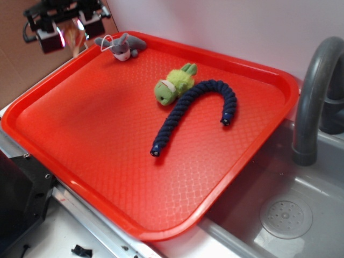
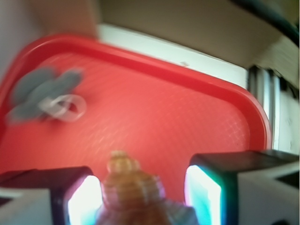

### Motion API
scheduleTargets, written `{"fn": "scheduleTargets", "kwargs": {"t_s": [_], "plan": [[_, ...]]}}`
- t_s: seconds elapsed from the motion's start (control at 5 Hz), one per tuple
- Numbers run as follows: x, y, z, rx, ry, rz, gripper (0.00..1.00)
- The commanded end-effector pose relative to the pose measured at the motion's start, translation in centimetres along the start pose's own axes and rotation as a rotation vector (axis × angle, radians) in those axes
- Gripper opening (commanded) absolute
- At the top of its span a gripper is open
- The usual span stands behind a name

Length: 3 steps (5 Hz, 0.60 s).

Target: Grab the shell.

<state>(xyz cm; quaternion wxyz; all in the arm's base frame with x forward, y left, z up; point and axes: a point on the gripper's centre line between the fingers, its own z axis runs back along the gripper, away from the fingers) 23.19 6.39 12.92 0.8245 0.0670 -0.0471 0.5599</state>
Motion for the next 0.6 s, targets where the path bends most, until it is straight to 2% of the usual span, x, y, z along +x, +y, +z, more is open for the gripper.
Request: {"fn": "scheduleTargets", "kwargs": {"t_s": [0.0, 0.2, 0.4], "plan": [[-2.13, 1.61, 8.46, -0.188, 0.016, -0.48, 0.0], [-2.04, 1.94, 9.41, -0.306, 0.03, -0.717, 0.0], [-1.94, 1.91, 8.63, -0.252, 0.007, -0.801, 0.0]]}}
